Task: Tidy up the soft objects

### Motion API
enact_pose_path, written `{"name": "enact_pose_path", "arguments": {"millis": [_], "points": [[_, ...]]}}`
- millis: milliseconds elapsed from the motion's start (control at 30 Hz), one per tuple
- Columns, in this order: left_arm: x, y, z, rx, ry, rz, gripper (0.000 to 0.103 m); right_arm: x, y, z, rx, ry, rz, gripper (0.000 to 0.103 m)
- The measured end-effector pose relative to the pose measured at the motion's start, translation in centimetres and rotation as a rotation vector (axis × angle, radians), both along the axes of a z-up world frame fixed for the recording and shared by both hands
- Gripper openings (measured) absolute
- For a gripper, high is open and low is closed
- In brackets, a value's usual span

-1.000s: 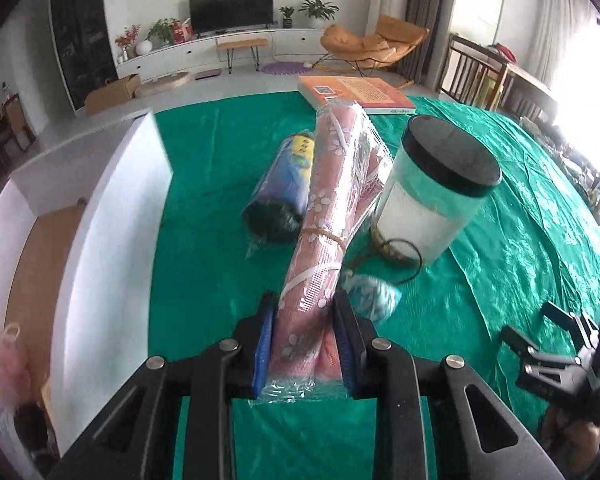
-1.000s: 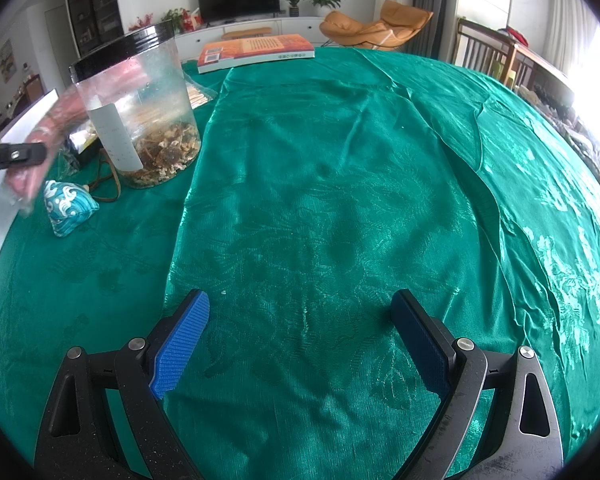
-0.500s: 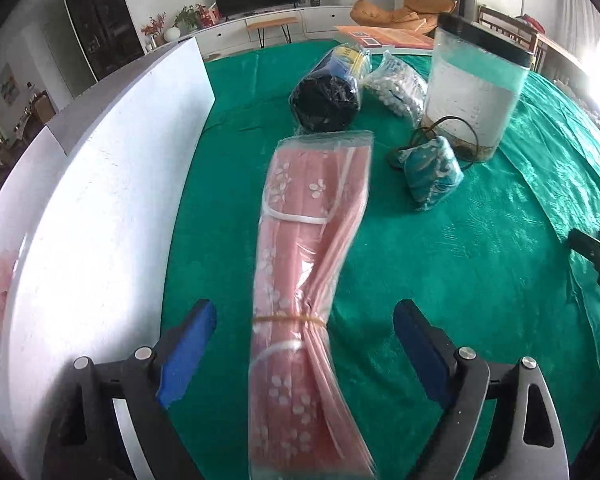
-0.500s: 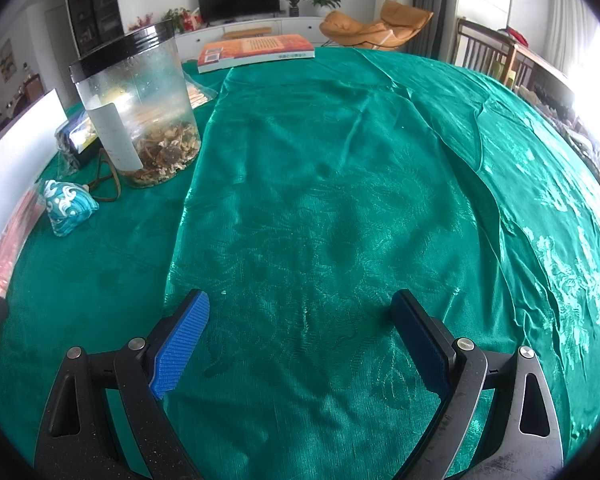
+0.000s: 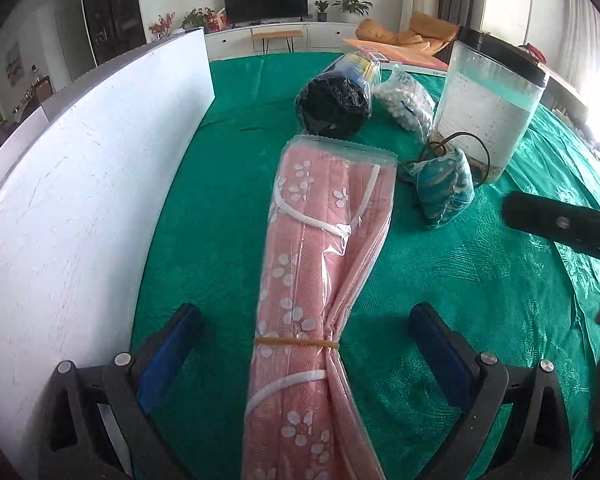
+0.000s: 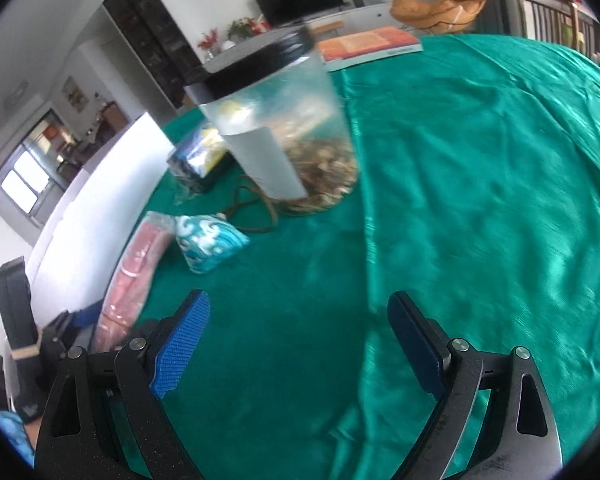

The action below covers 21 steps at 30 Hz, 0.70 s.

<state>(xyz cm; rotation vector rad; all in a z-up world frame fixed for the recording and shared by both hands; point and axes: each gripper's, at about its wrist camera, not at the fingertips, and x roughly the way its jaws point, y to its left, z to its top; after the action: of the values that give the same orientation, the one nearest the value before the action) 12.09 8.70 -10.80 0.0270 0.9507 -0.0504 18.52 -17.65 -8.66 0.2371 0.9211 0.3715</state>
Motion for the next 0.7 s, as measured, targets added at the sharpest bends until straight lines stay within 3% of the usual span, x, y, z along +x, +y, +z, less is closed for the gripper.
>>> {"name": "enact_pose_path", "arguments": {"millis": [200,233,267,400,533,700], "points": [[0.0,0.0,0.0,0.000,0.000,0.000,0.103,3.9,6.0,-0.7,-0.074,-0.030,0.078,0.088],[0.0,0.0,0.0,0.000,0.000,0.000,0.103,4.0,6.2,-0.7,-0.082,-0.041,0.085,0.061],[-0.1,0.0,0.0,-0.001,0.000,0.000,0.103,3.9,6.1,-0.8,-0.066,-0.035,0.097,0.051],[0.0,0.1,0.0,-0.001,-0.001,0.000,0.103,1.1,2.7,-0.9,-0.001,-0.012,0.046,0.051],[0.1,0.0,-0.1,-0.001,-0.001,0.001,0.103,-1.9,-2.4,-0.7,-0.044,-0.013,-0.049,0.051],[-0.1,0.0,0.1,-0.002,-0.001,0.001,0.103,0.9,-8.2,0.6,-0.068,-0.034,-0.224,0.051]]}}
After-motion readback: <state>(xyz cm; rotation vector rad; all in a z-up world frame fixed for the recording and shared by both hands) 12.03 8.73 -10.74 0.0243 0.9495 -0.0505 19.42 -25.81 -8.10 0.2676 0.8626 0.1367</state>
